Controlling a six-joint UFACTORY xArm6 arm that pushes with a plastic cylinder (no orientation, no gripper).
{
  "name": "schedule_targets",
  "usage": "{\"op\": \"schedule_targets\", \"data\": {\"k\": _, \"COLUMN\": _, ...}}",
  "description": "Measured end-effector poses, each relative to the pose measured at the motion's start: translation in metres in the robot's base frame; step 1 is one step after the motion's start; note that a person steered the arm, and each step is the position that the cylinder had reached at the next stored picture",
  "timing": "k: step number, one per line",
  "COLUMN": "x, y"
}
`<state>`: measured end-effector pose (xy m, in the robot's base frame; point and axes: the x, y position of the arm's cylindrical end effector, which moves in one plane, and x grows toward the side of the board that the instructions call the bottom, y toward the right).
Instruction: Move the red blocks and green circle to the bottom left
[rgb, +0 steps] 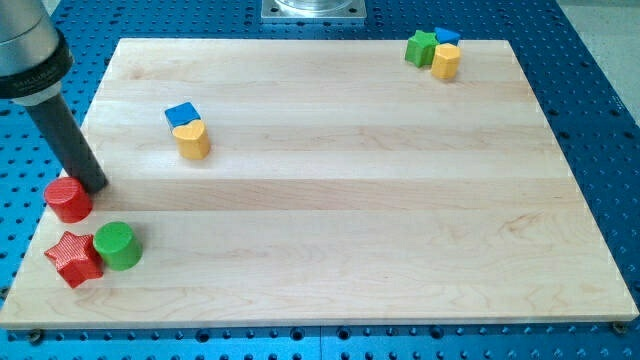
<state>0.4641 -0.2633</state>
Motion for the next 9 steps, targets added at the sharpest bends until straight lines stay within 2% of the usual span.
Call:
{"op": "schedule_targets", "data": {"k": 1, "x": 0.004, "y": -0.006}}
{"op": "schedule_targets", "data": {"k": 2, "x": 0.006, "y": -0.037}}
{"op": "schedule_targets", "data": {"k": 3, "x": 0.022, "y": -0.023}}
{"op": "schedule_targets", "data": {"k": 4, "x": 0.045, "y": 0.015}}
{"op": "schedule_targets", "data": {"k": 6, "x": 0.011, "y": 0.034}}
{"op": "schedule_targets", "data": {"k": 8, "x": 0.009, "y": 0.11}}
{"op": "schedule_targets", "data": {"k": 9, "x": -0.022, "y": 0.131}}
